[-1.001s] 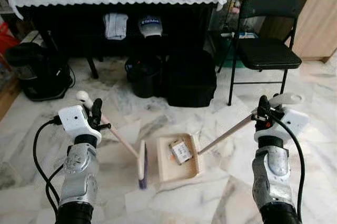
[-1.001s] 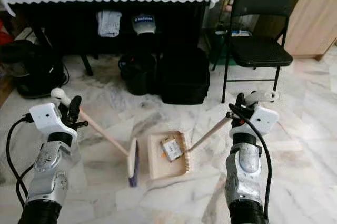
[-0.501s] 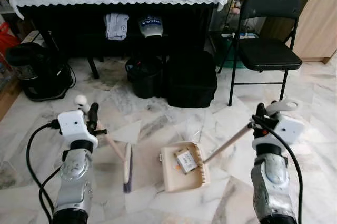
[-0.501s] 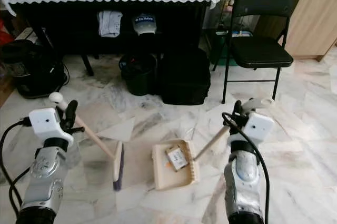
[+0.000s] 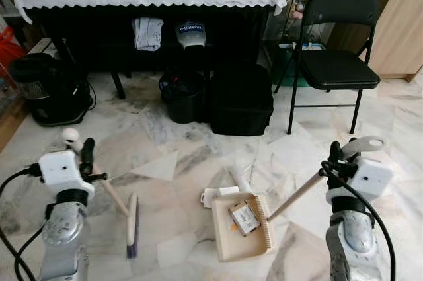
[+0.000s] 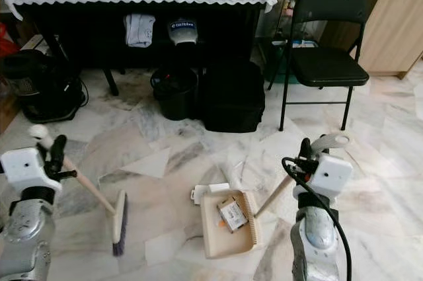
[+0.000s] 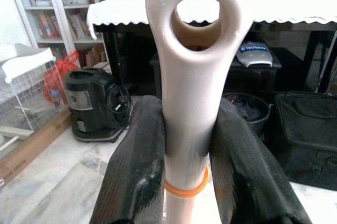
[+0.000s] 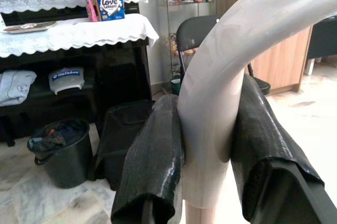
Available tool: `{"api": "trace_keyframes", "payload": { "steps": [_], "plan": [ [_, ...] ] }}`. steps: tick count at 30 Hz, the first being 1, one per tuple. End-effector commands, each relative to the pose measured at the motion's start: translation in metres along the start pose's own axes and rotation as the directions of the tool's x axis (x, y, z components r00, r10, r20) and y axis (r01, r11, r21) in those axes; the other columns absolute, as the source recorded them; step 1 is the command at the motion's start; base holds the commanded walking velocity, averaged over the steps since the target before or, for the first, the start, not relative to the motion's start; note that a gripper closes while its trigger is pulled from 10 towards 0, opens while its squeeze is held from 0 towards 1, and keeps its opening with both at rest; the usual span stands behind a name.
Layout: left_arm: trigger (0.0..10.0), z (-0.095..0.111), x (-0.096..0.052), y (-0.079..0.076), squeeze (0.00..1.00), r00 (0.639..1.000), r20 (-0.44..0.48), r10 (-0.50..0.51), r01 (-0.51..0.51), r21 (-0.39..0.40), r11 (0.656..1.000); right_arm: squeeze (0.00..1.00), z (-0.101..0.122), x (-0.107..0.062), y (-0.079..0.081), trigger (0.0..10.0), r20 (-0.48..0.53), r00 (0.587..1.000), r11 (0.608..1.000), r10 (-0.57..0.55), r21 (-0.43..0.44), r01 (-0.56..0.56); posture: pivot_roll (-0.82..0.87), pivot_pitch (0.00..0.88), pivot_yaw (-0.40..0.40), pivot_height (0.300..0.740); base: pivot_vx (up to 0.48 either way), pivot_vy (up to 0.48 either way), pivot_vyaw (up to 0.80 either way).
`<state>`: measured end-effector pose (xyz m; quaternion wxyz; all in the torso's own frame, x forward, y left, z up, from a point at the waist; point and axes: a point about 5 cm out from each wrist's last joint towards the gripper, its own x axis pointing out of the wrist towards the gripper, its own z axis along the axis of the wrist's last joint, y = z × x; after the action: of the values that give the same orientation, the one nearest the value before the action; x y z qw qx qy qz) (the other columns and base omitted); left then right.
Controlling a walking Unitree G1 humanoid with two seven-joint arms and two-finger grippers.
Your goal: Sweep floor
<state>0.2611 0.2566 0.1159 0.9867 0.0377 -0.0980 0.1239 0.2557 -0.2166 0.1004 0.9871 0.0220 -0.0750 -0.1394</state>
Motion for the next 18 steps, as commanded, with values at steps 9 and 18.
{"api": "trace_keyframes", "payload": {
  "steps": [9, 18],
  "plan": [
    [10.0, 0.012, -0.018, -0.006, 0.00, 0.996, 0.023, -0.086, 0.086, 0.001, 0.996, 0.00, 0.017, 0.001, 0.007, 10.0, 0.064, 0.997, 0.999, 0.037, -0.007, -0.036, -0.03, 0.000, -0.024, 0.740, 0.000, 0.000, 0.00],
    [10.0, 0.022, -0.023, -0.017, 0.00, 0.996, 0.034, -0.084, 0.085, -0.028, 0.996, 0.00, 0.020, -0.002, 0.007, 10.0, 0.056, 0.998, 1.000, 0.022, -0.018, -0.021, -0.05, 0.000, -0.019, 0.740, 0.000, 0.000, 0.00]
  ]
}}
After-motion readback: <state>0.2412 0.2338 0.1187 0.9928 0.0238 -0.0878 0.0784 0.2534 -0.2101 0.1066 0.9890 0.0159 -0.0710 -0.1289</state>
